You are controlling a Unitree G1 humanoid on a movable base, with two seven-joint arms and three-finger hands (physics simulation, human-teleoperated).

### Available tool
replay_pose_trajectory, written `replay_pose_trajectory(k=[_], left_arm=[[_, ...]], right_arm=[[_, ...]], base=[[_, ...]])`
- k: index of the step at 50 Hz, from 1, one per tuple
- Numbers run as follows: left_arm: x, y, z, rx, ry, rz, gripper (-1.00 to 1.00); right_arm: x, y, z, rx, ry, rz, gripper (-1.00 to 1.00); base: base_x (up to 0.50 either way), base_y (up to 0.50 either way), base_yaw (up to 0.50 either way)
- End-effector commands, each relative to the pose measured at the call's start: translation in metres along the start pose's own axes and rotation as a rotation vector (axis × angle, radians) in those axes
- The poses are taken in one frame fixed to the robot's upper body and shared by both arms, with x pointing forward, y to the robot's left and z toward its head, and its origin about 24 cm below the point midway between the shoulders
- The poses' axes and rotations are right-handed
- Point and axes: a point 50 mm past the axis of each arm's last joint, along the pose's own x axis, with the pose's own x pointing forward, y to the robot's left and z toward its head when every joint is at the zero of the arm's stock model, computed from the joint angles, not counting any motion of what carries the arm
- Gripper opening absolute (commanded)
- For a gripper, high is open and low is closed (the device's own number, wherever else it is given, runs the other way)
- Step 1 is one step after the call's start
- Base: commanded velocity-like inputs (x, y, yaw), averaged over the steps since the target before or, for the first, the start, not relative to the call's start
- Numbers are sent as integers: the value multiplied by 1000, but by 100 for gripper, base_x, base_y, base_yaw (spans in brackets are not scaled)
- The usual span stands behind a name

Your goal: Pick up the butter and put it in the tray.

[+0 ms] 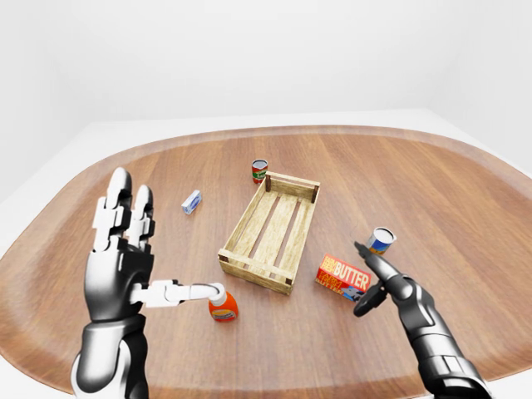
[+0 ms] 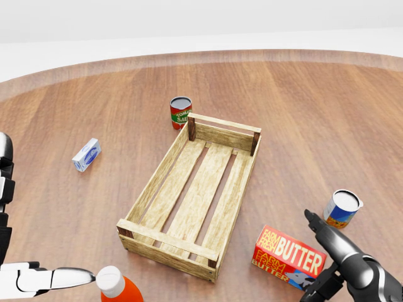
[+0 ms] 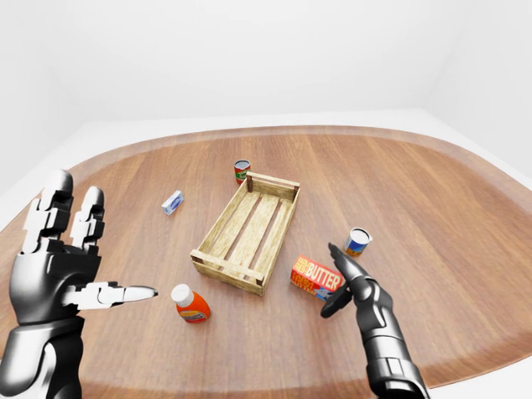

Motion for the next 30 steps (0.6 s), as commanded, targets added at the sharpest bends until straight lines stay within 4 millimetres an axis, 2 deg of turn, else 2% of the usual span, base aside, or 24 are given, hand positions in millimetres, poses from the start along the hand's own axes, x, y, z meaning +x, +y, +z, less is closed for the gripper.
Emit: replay_pose_trajectory(k=[1, 8, 30], left_arm=[[1, 1, 1, 0, -9, 4, 100], [1, 1, 0, -2, -5, 5, 100], [1, 3, 5, 0, -27, 9, 100]], right_arm=[[9, 3, 1, 12, 22, 12, 100], [11, 3, 8, -2, 12, 14, 100], [20, 14, -3, 23, 90, 44, 100]], base=[[0, 0, 0], [0, 0, 0], [0, 0, 0]])
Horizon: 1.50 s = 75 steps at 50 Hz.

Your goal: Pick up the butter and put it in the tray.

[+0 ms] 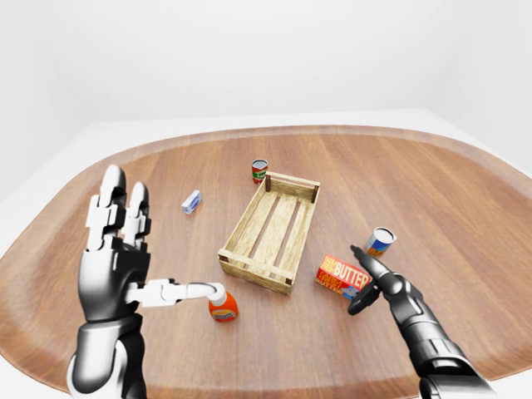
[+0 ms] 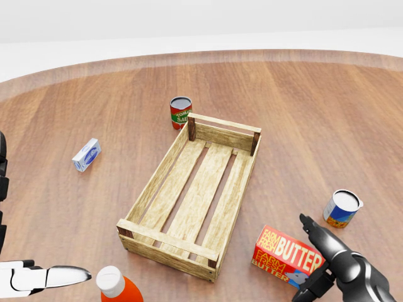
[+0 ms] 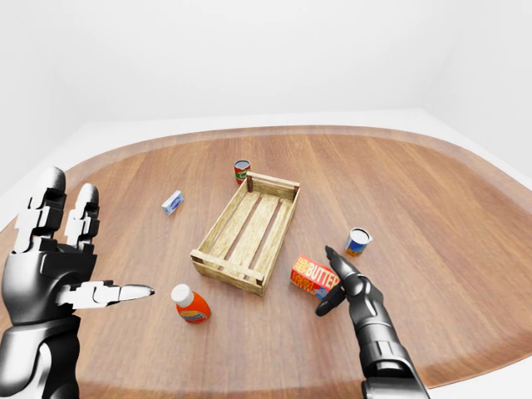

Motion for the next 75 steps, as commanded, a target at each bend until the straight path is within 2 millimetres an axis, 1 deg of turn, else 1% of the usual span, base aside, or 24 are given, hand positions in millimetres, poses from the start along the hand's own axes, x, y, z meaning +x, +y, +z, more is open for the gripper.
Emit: replay_pose_trajectory(k=[1, 2, 8, 14, 15, 16, 17, 18, 19, 32, 35, 39, 42, 48, 51, 56, 59, 63, 67, 70, 72, 75], left_arm=[[0, 0, 1, 0, -7, 2, 100], [0, 0, 1, 0, -4, 1, 100], [0, 0, 2, 0, -7, 0, 100], [0, 0, 2, 1, -10, 0, 100], [0, 0, 2, 1, -10, 0, 100], [0, 0, 2, 1, -7, 0, 100], [0, 0, 2, 1, -8, 0, 100], [0, 0, 1, 0, -4, 1, 100], [0, 0, 2, 0, -8, 0, 100], [0, 0, 1, 2, -5, 1, 100], [-1, 0, 1, 1, -1, -2, 100], [0, 1, 1, 2, -6, 2, 100], [0, 1, 2, 3, -8, 2, 100], [0, 1, 3, 4, -15, 2, 100], [0, 1, 2, 3, -10, 2, 100], [0, 1, 3, 4, -12, 2, 100], [0, 1, 2, 3, -7, 2, 100], [0, 2, 4, 4, -16, 4, 100], [1, 2, 2, 3, -14, 7, 100], [0, 1, 3, 4, -14, 5, 100], [0, 1, 4, 3, -17, 4, 100], [0, 0, 1, 2, -4, 1, 100]], right_arm=[[5, 5, -4, 2, 42, 9, 100], [6, 8, -4, -1, 47, 20, 100], [9, 9, -6, 7, 72, 27, 100], [10, 14, -7, 6, 81, 42, 100], [10, 15, -8, 4, 89, 48, 96], [10, 16, -8, 6, 92, 49, 82], [10, 15, -9, 9, 95, 50, 58], [10, 15, -9, 8, 99, 47, 13], [10, 15, -10, 10, 100, 45, -100], [9, 16, -6, 12, 67, 42, -100], [7, 14, 3, 45, 15, 41, -100], [1, 15, 18, -2, -66, 50, -100], [-8, 6, 34, -46, -146, 32, -100], [-21, -9, 51, -84, -226, -1, -100], [-26, -14, 54, -106, -241, -8, -100], [-38, -23, 65, -149, -290, -31, -100], [-51, -26, 78, -218, -335, -44, -100], [-52, -32, 76, -230, -319, -57, -100], [-60, -35, 71, -257, -307, -60, -100], [-66, -40, 72, -281, -303, -67, -100], [-71, -46, 74, -312, -300, -78, -100], [-74, -51, 80, -344, -300, -110, -100]], base=[[0, 0, 0], [0, 0, 0], [0, 0, 0], [0, 0, 0], [0, 0, 0], [0, 0, 0], [0, 0, 0], [0, 0, 0], [0, 0, 0], [0, 0, 0], [0, 0, 0], [0, 0, 0], [0, 0, 0], [0, 0, 0], [0, 0, 0], [0, 0, 0], [0, 0, 0], [0, 0, 0], [0, 0, 0], [0, 0, 0], [0, 0, 0], [0, 0, 0]])
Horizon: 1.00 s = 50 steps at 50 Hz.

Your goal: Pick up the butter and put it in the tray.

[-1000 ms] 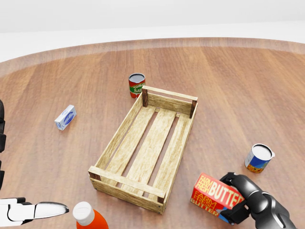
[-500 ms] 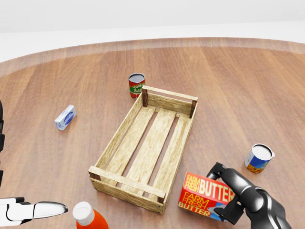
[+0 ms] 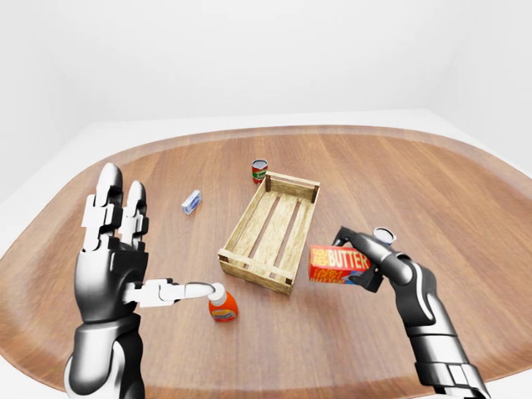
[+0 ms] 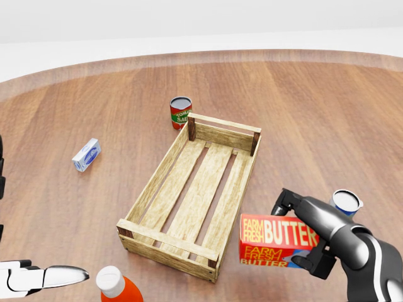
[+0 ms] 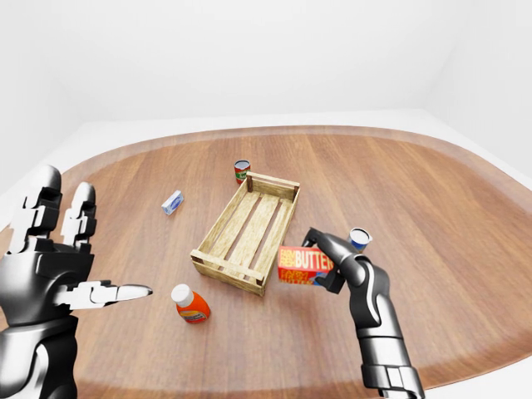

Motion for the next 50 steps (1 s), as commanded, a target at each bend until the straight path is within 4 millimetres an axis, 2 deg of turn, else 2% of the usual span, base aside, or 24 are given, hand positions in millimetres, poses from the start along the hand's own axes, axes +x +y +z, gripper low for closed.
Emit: replay_pose_trajectory(k=[1, 12, 20, 36, 42, 50], left_arm=[[0, -1, -1, 0, 4, -3, 100], [0, 0, 1, -1, -4, 2, 100], [1, 0, -1, 0, 3, 1, 100], [1, 0, -2, -1, 6, 2, 100], [1, 1, -1, 0, 3, 5, 100], [1, 0, -4, -1, 13, 2, 100]], right_arm=[[-20, -33, 17, -122, -23, -101, -100], [-31, -63, 41, -241, -30, -241, -100], [-25, -84, 53, -229, -69, -271, -100], [-5, -86, 80, -145, -200, -200, -100], [9, -87, 92, -49, -273, -192, -100], [29, -85, 98, 94, -310, -225, -100]], base=[[0, 0, 0], [0, 0, 0], [0, 0, 0], [0, 0, 0], [0, 0, 0], [0, 0, 0]])
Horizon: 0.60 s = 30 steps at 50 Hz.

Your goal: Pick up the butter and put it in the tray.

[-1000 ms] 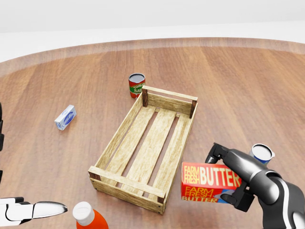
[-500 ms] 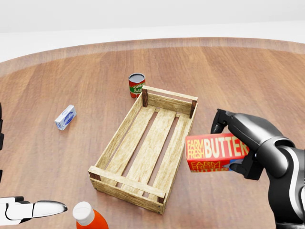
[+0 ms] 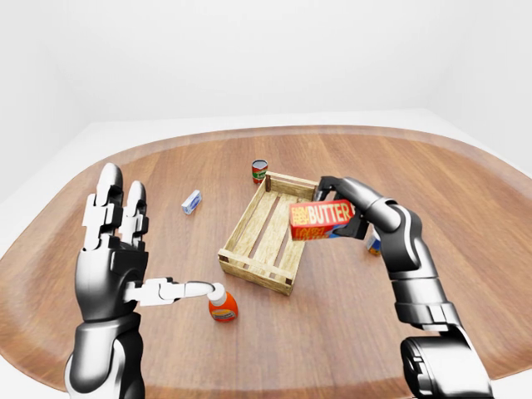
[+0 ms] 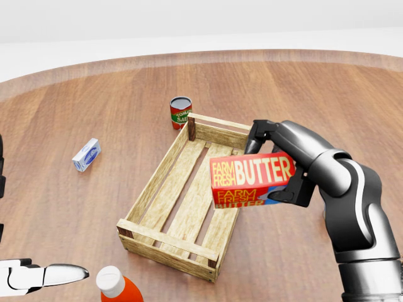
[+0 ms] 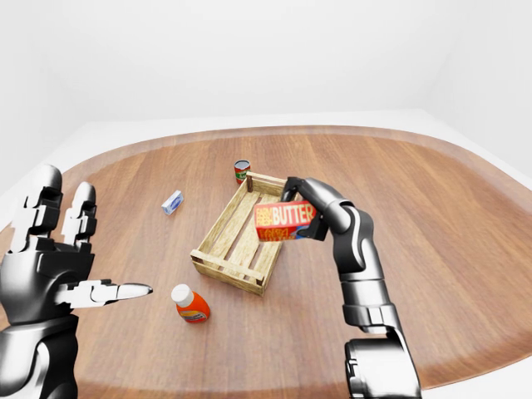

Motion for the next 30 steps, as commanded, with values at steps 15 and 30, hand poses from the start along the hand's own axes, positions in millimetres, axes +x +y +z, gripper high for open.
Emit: replay_pose_trajectory(k=[15, 30], left_arm=[[1, 1, 0, -2, -2, 1, 100], [1, 2, 3, 0, -17, 3, 100]], right_arm=[[50, 10, 10, 355, -18, -90, -100], [70, 42, 8, 469, 111, -67, -100]], base=[[0, 0, 0], [0, 0, 0]])
